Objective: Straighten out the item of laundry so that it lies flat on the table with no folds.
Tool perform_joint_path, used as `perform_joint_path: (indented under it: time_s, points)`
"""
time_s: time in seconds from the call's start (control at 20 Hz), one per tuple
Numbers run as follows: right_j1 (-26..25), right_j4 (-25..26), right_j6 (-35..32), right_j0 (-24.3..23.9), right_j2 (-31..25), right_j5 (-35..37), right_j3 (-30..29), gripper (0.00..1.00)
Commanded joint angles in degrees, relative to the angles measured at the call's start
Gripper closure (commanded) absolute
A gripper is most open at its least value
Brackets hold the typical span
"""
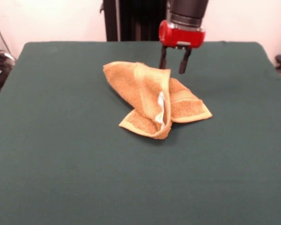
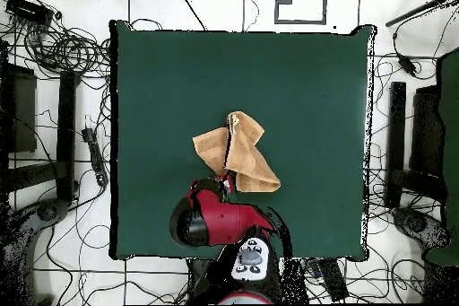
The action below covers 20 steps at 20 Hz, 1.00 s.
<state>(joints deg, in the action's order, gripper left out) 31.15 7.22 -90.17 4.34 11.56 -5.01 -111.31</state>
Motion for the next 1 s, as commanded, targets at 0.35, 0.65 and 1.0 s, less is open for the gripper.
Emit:
perform_joint_path:
  time_s: [0.35,0.65,1.0]
  points:
    - [-6.1,-2.2,-9.1,-0.4,-3.7,1.0,8.0,0.00]
    - [-2.3,1.9,-4.9,-5.8,-5.7,5.0,7.8,0.00]
    - [3.6,5.7,-1.3,-13.5,-10.7,10.5,5.9,0.00]
